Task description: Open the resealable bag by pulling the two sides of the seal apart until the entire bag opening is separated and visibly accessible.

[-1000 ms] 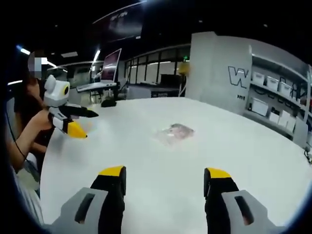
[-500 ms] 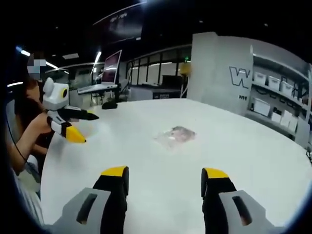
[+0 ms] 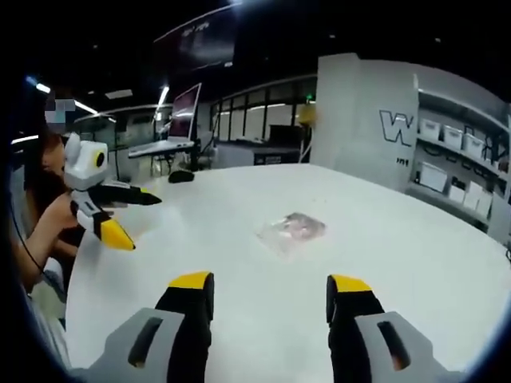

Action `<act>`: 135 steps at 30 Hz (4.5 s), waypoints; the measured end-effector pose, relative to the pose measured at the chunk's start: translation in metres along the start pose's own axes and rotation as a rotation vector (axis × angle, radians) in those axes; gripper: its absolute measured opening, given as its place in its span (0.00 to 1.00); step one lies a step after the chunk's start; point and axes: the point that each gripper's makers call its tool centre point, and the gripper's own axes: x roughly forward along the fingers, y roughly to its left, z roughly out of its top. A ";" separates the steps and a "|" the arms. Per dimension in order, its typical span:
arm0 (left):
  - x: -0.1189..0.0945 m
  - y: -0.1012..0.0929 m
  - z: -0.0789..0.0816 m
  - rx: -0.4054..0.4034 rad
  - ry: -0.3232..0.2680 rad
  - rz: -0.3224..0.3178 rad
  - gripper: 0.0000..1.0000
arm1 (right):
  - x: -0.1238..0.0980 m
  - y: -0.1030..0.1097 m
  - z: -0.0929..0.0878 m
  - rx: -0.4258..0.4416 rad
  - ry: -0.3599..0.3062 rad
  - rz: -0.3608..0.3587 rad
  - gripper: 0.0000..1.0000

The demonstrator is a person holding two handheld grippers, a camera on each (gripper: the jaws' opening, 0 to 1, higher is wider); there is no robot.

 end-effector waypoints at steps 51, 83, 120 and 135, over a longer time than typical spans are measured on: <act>-0.004 0.004 0.001 0.007 0.007 -0.004 1.00 | 0.053 -0.015 0.016 -0.062 0.019 0.004 0.38; -0.008 -0.001 0.002 0.014 0.003 -0.004 1.00 | 0.083 -0.033 0.014 -0.051 0.046 -0.041 0.35; -0.004 -0.001 0.003 0.008 -0.005 -0.010 1.00 | 0.115 -0.049 0.011 -0.057 0.075 -0.030 0.32; 0.000 0.000 0.003 -0.009 -0.012 -0.019 1.00 | 0.130 -0.049 0.005 -0.058 0.092 -0.014 0.31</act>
